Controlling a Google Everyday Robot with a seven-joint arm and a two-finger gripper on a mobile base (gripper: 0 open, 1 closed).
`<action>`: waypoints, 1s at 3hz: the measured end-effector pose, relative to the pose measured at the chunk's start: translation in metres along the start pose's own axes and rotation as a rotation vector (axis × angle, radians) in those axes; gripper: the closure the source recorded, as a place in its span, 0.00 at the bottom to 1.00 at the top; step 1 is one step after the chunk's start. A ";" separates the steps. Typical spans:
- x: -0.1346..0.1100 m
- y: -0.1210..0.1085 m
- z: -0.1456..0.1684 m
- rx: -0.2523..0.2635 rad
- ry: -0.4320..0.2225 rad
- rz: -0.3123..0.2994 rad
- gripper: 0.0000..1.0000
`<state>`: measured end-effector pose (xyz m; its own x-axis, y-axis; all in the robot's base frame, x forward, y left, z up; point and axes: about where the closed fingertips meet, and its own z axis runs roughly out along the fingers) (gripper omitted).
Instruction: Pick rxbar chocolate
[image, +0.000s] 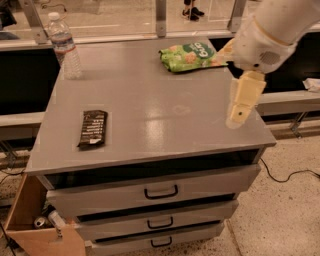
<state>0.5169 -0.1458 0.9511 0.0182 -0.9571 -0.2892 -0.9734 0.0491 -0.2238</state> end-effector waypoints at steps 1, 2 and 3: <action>-0.052 -0.024 0.036 -0.044 -0.078 -0.147 0.00; -0.111 -0.033 0.069 -0.089 -0.157 -0.274 0.00; -0.112 -0.033 0.070 -0.089 -0.159 -0.276 0.00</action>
Offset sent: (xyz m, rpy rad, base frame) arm 0.0571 0.1806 -0.0346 0.1318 0.0076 0.4523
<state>0.5634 -0.0207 0.9260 0.3122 -0.8741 -0.3721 -0.9429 -0.2374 -0.2336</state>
